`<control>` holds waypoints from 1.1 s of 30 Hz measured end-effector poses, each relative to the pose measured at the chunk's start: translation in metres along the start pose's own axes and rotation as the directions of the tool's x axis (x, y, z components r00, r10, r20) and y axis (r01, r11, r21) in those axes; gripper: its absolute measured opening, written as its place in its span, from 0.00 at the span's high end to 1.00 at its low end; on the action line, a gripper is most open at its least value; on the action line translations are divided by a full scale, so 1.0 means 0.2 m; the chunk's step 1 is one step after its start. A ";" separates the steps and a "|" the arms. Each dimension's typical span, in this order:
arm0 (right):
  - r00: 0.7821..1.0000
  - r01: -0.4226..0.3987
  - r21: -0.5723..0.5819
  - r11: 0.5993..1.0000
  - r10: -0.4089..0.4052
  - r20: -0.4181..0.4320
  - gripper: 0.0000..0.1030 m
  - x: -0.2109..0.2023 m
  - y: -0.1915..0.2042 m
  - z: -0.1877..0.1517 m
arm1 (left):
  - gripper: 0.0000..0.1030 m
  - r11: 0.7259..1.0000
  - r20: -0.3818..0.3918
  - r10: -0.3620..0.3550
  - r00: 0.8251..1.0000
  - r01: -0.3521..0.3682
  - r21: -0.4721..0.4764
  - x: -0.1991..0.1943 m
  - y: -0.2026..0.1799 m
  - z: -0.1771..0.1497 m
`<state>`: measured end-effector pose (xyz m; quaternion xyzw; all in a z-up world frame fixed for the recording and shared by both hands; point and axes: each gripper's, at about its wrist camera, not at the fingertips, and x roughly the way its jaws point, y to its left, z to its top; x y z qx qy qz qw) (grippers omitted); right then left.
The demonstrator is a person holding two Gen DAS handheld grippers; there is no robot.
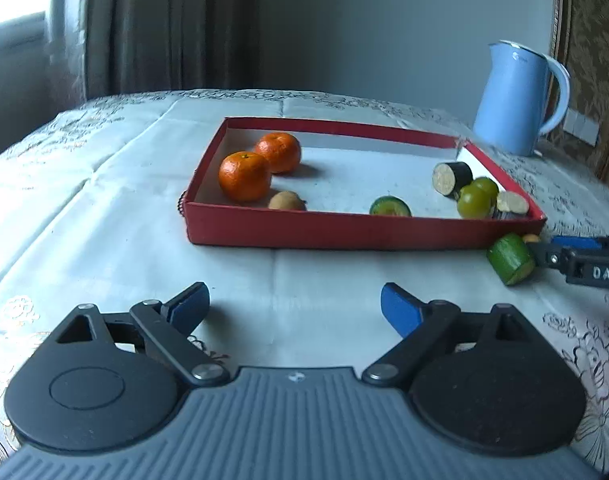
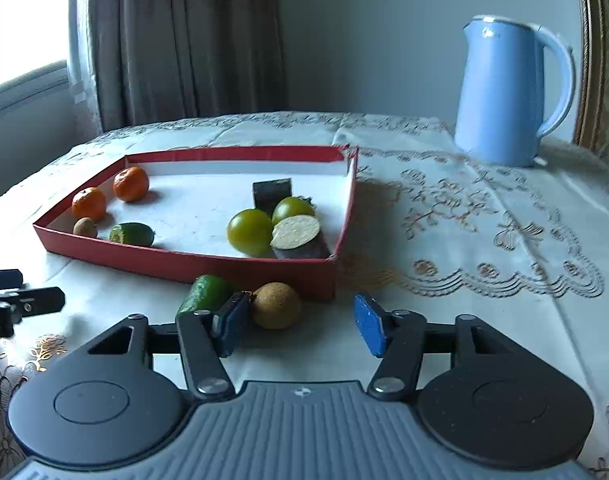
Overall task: Organize fruits
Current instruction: 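Move the right gripper to the second brown round fruit and grasp it, then lift the brown fruit into the tray beside the eggplant and open the right gripper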
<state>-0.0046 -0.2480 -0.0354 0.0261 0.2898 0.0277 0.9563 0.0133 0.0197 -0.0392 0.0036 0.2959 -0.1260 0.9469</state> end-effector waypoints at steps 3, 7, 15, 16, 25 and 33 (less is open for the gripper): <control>0.999 -0.026 -0.005 1.000 0.026 -0.028 0.59 0.03 0.02 0.00 | 0.10 1.000 -0.006 0.002 1.000 -0.002 0.015 0.01 -0.01 0.00; 1.000 -0.019 -0.017 1.000 0.018 -0.017 0.73 0.02 0.03 -0.01 | 0.08 1.000 -0.011 -0.003 1.000 0.003 0.008 0.01 -0.01 0.00; 1.000 0.012 -0.030 0.999 -0.012 0.010 0.73 -0.01 0.04 -0.02 | 0.07 0.999 -0.017 0.017 1.000 -0.017 0.036 0.02 -0.03 0.00; 1.000 0.013 -0.030 0.999 -0.013 0.016 0.73 -0.01 0.04 -0.02 | 0.07 0.999 -0.018 0.014 1.000 -0.014 0.033 0.03 -0.03 0.00; 0.994 0.049 -0.075 0.996 -0.042 0.097 0.73 -0.09 0.07 0.06 | 0.06 0.999 -0.025 0.025 0.999 -0.024 0.043 0.03 -0.03 -0.01; 0.987 0.118 -0.106 0.987 -0.105 0.122 0.73 0.07 0.07 0.25 | 0.05 0.999 -0.027 0.028 0.999 -0.027 0.032 0.03 -0.02 0.00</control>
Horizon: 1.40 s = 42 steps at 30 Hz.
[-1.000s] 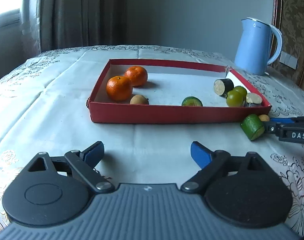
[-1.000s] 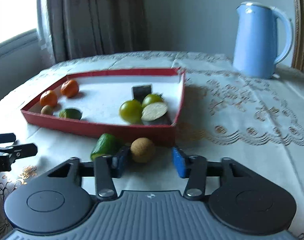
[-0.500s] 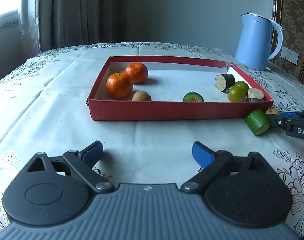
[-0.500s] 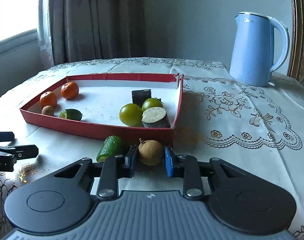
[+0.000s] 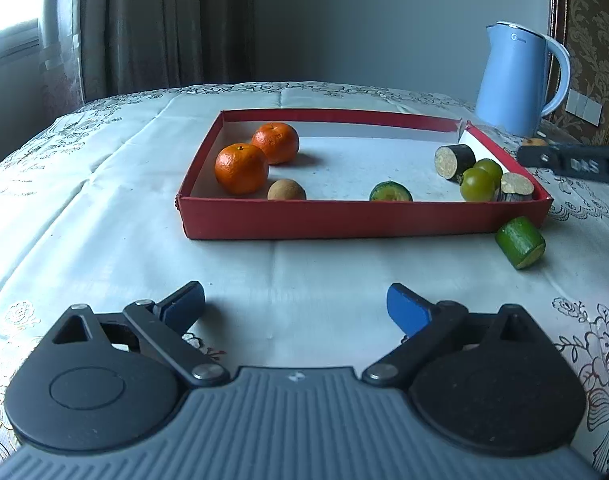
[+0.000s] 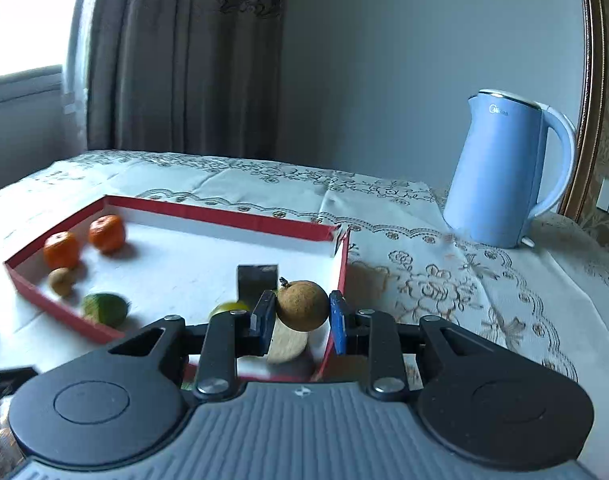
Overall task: Organize fruits
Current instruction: 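Lift the brown fruit into the tray beside the eggplant and open the right gripper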
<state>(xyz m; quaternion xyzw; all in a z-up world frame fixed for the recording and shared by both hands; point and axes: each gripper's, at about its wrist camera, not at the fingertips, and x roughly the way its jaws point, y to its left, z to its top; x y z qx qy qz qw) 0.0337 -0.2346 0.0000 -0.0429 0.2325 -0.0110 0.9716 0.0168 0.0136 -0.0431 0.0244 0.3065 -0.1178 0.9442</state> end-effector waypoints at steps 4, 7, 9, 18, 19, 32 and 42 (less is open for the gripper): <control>0.999 0.033 -0.020 0.999 -0.033 -0.016 0.73 0.12 0.01 0.05 | 0.05 1.000 0.000 0.000 1.000 0.000 0.000 0.00 0.00 0.00; 0.998 0.048 -0.028 0.998 -0.049 -0.046 0.73 0.21 0.00 0.07 | 0.05 1.000 0.000 -0.002 1.000 0.002 -0.002 0.00 0.00 0.00; 0.996 0.057 -0.027 0.998 -0.058 -0.065 0.73 0.27 0.00 0.08 | 0.04 1.000 0.001 -0.006 1.000 0.006 -0.008 0.00 0.00 0.00; 0.994 0.039 -0.045 0.998 -0.044 -0.104 0.73 0.40 0.04 0.09 | 0.04 1.000 0.001 -0.008 1.000 0.008 -0.018 0.00 0.01 0.00; 0.993 0.036 -0.039 0.999 -0.039 -0.107 0.73 0.40 0.03 0.09 | 0.04 1.000 0.001 -0.008 1.000 0.008 -0.019 0.00 0.01 0.01; 0.992 0.010 0.014 1.000 -0.009 -0.122 0.73 0.43 -0.01 0.10 | 0.03 1.000 -0.004 0.003 1.000 -0.003 -0.015 0.01 0.00 0.01; 0.997 -0.016 0.102 0.995 0.023 -0.074 0.70 0.30 -0.07 0.06 | 0.03 1.000 -0.006 0.007 1.000 -0.007 -0.012 0.01 0.00 0.00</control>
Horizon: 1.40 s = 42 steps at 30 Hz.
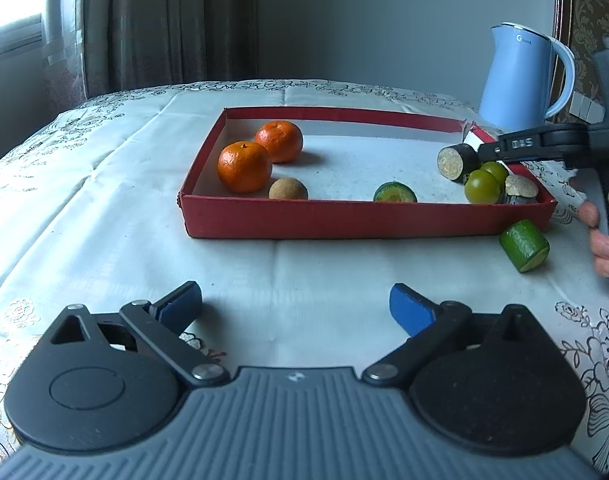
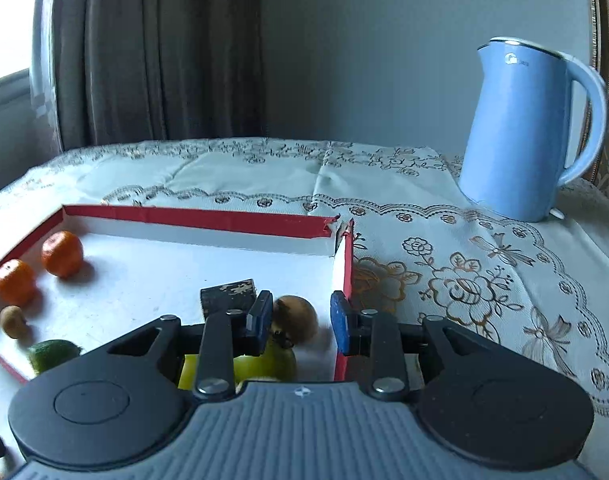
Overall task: Organize fruits
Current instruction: 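Lift the brown fruit into the tray beside the eggplant and open the right gripper, then move the left gripper to the green cucumber piece and grasp it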
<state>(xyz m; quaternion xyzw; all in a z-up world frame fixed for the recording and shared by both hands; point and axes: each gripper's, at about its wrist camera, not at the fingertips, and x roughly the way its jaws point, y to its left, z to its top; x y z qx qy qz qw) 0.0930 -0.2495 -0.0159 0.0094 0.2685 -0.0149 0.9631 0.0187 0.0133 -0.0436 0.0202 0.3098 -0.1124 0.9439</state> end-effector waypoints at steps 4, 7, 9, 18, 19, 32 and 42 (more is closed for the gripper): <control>0.999 -0.004 0.015 1.000 0.003 0.052 0.44 -0.15 -0.02 -0.04 | 0.02 1.000 0.000 0.004 1.000 -0.004 0.000 0.00 0.00 0.00; 0.990 0.033 0.014 0.999 -0.035 0.136 0.27 -0.30 -0.04 -0.10 | 0.02 1.000 0.000 0.005 1.000 -0.005 0.000 0.00 0.00 0.00; 0.988 0.046 -0.005 0.999 -0.045 0.151 0.27 -0.36 -0.05 -0.13 | 0.02 1.000 0.000 0.007 1.000 -0.007 0.001 0.00 0.00 0.00; 0.995 0.054 0.033 0.998 -0.056 0.081 0.23 -0.47 -0.16 -0.28 | 0.00 1.000 -0.005 0.019 1.000 -0.019 0.000 0.00 0.00 0.00; 0.996 0.053 0.041 0.998 -0.056 0.071 0.22 -0.46 -0.18 -0.29 | 0.00 1.000 -0.006 0.020 1.000 -0.020 0.000 0.00 0.00 0.00; 0.998 0.048 0.072 0.996 -0.051 0.035 0.20 -0.44 -0.22 -0.35 | 0.00 0.999 -0.007 0.032 0.999 -0.032 0.002 -0.01 -0.01 0.00; 0.997 0.073 0.045 0.996 -0.074 0.017 0.11 -0.41 -0.20 -0.35 | 0.00 0.995 -0.030 -0.078 0.997 0.075 -0.067 -0.05 -0.16 0.07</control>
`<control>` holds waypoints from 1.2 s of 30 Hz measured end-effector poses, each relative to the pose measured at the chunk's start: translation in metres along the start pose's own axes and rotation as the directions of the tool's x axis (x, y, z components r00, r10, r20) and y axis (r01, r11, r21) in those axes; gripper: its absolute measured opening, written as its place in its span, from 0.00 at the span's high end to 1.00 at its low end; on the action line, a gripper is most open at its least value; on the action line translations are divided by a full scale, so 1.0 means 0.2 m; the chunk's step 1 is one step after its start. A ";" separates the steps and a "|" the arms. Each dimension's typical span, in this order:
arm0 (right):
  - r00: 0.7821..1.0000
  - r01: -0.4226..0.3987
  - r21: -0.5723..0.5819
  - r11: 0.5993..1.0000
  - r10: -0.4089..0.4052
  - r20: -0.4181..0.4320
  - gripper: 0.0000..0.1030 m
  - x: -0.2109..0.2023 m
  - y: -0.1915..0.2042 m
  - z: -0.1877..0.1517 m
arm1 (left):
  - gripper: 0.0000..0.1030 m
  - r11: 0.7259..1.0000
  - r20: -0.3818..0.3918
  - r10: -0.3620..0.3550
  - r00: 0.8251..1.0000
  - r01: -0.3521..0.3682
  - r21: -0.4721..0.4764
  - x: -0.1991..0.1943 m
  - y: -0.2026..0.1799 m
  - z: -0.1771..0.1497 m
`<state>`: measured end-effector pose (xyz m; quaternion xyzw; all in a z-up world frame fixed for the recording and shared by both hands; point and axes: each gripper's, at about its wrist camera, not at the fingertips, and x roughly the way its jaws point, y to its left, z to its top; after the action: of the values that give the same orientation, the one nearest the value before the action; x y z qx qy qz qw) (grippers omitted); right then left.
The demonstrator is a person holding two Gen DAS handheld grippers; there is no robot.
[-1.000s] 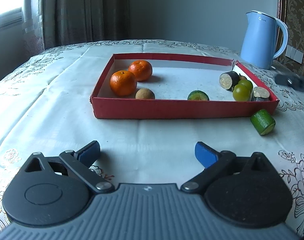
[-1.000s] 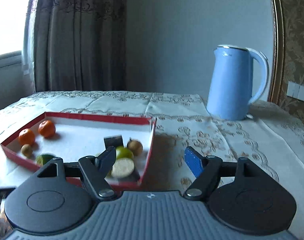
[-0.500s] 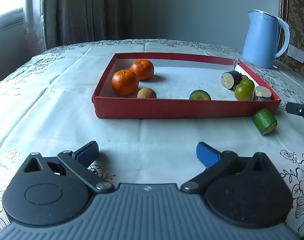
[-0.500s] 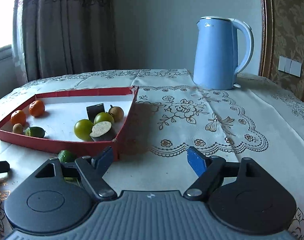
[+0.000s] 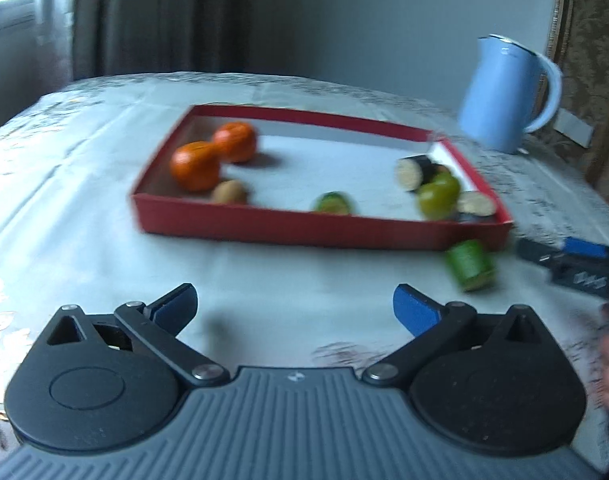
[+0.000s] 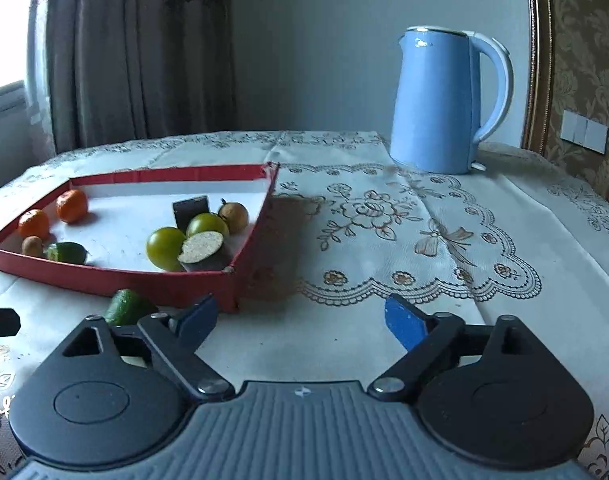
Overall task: Organize fruits
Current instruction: 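Move the left gripper to the green cucumber piece and grasp it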
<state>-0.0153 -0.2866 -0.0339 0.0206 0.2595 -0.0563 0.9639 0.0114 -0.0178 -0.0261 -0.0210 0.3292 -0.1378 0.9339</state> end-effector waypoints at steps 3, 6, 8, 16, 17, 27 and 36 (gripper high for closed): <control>1.000 0.017 0.010 1.000 -0.017 0.013 0.10 -0.01 -0.01 -0.01 | 0.00 0.999 0.003 -0.017 1.000 0.017 0.039 0.02 -0.11 0.02; 0.999 0.048 0.022 0.999 -0.048 0.002 0.10 -0.01 -0.02 -0.01 | 0.00 0.999 -0.017 -0.020 1.000 0.021 0.049 0.05 -0.20 0.03; 0.999 0.051 0.040 0.998 -0.051 -0.003 0.10 0.00 -0.03 0.00 | 0.00 0.999 -0.033 -0.030 0.999 0.031 0.035 0.08 -0.23 0.04; 0.993 0.119 0.121 0.985 -0.116 -0.038 0.10 0.01 -0.10 -0.01 | 0.00 0.999 -0.050 -0.050 0.998 0.051 0.009 0.15 -0.38 0.09; 0.993 0.115 0.128 0.985 -0.111 -0.039 0.10 0.01 -0.11 -0.01 | 0.00 0.999 -0.054 -0.051 0.997 0.052 0.012 0.16 -0.40 0.09; 0.994 0.109 0.139 0.984 -0.104 -0.045 0.10 0.02 -0.12 -0.01 | 0.00 1.000 -0.094 0.018 0.995 -0.016 0.018 0.28 -0.49 0.09; 0.993 0.107 0.141 0.984 -0.100 -0.055 0.10 0.03 -0.12 -0.01 | 0.08 0.999 -0.064 0.030 0.998 -0.028 0.036 0.28 -0.49 0.08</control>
<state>-0.0141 -0.3100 -0.0385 0.0776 0.2783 -0.1244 0.9492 0.0389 -0.1288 -0.0345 0.0048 0.3568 -0.1305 0.9250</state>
